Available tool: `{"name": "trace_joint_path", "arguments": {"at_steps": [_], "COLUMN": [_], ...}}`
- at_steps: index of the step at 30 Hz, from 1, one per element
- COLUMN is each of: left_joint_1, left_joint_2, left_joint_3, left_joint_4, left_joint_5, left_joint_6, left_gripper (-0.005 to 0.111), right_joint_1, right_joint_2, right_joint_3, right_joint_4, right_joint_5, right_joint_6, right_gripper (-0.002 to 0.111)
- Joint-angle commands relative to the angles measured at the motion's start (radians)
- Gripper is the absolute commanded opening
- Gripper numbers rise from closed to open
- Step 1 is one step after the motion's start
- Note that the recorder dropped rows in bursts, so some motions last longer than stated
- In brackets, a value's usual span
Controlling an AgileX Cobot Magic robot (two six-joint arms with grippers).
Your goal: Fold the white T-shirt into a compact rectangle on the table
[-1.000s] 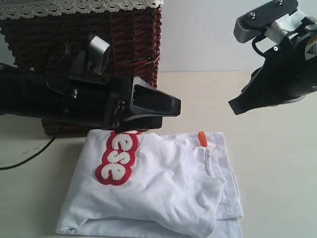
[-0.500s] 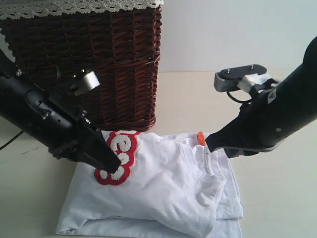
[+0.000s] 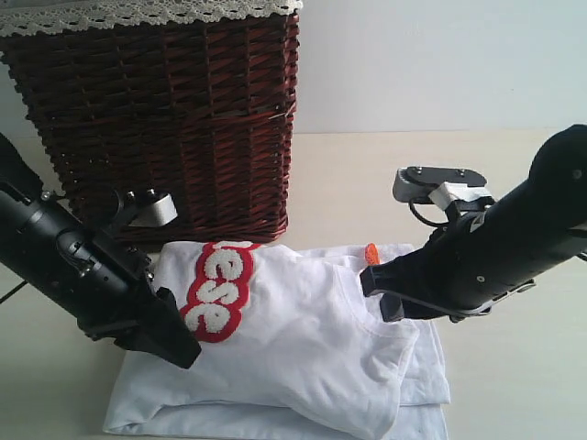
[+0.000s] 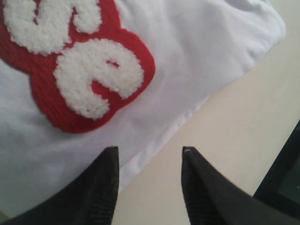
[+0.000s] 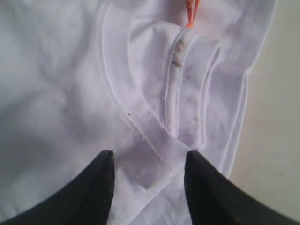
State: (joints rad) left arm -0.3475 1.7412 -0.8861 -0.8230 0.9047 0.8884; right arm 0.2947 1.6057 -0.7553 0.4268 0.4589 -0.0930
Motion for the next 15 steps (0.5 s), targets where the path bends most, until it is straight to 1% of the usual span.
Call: {"name": "trace_joint_path", "arguments": {"at_steps": [1, 7, 9, 11, 13, 14, 15], "left_joint_1": [-0.001, -0.001, -0.001, -0.001, -0.001, -0.001, -0.001], "left_joint_2": [0.047, 0.076, 0.076, 0.077, 0.079, 0.080, 0.082], "left_joint_3": [0.003, 0.003, 0.003, 0.003, 0.003, 0.003, 0.003], "left_joint_4": [-0.025, -0.028, -0.040, -0.054, -0.059, -0.057, -0.057], "left_joint_5": [-0.014, -0.012, -0.012, -0.012, -0.012, -0.012, -0.012], "left_joint_6": [0.015, 0.020, 0.020, 0.020, 0.020, 0.020, 0.020], "left_gripper": [0.043, 0.043, 0.043, 0.043, 0.043, 0.042, 0.042], "right_joint_1": [0.000, 0.000, 0.000, 0.000, 0.000, 0.000, 0.000], "right_joint_2": [0.066, 0.150, 0.169, 0.184, 0.189, 0.189, 0.189], "right_joint_3": [0.002, 0.002, 0.002, 0.002, 0.000, -0.002, -0.007], "right_joint_4": [-0.013, 0.009, 0.016, 0.032, 0.052, 0.068, 0.075], "right_joint_5": [-0.037, -0.084, -0.098, -0.114, -0.117, -0.122, -0.122], "right_joint_6": [-0.011, -0.009, -0.011, -0.016, -0.051, -0.086, -0.104], "right_gripper": [0.047, 0.047, 0.044, 0.033, 0.017, 0.007, 0.000]}}
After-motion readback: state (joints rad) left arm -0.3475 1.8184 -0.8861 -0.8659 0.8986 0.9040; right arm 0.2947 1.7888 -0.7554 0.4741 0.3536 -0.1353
